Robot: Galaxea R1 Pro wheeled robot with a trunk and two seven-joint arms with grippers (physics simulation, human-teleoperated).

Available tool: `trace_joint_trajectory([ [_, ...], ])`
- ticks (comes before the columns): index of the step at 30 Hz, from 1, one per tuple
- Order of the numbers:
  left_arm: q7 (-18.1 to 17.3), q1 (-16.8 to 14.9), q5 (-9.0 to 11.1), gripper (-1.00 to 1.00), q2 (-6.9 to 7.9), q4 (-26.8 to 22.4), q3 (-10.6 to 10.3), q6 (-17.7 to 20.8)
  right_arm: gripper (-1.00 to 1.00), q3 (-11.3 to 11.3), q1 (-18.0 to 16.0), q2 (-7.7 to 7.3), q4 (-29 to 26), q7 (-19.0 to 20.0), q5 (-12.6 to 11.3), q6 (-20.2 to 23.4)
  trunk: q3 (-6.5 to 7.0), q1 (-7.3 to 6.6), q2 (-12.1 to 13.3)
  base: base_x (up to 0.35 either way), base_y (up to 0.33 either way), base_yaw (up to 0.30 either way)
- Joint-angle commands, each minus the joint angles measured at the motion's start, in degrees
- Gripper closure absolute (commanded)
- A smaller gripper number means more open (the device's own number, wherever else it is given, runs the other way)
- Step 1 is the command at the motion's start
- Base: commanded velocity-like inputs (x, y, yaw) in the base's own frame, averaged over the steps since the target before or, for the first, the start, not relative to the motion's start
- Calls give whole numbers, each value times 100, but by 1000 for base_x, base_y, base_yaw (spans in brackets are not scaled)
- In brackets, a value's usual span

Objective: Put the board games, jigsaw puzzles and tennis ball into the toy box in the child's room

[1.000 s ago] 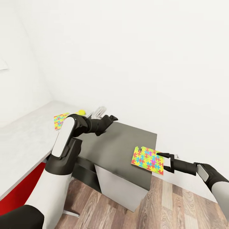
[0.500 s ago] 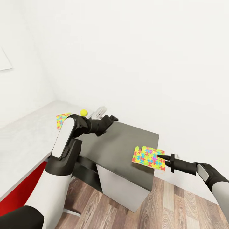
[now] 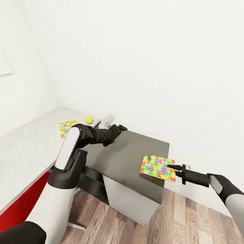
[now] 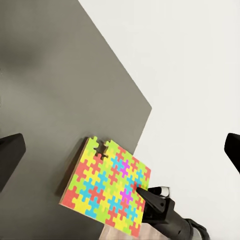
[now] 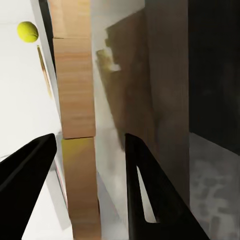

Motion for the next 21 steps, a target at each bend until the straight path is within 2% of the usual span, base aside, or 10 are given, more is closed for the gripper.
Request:
trace_joint_trajectory([
  [1,16,-3,38,-100,2,-7,6,81,100,-8,1,2,-32,21,73,-6,13,-22,37,0,0,0],
  [8,-89,27,44,-100,35,-13,72,387,100,10,49,-34,-938,5,87,15,138,-176,318,0,0,0],
  [15,-67,51,66,-100,58,-122,106,417,100,27,52,-34,-1239,15,101,9,264,-329,599,0,0,0],
  [19,-58,54,224,-100,177,-145,124,424,100,35,100,-41,-1490,14,117,8,336,-417,759,0,0,0],
  [21,-61,71,453,-100,272,-153,237,421,100,42,305,-47,-2017,12,119,15,372,-461,839,0,0,0],
])
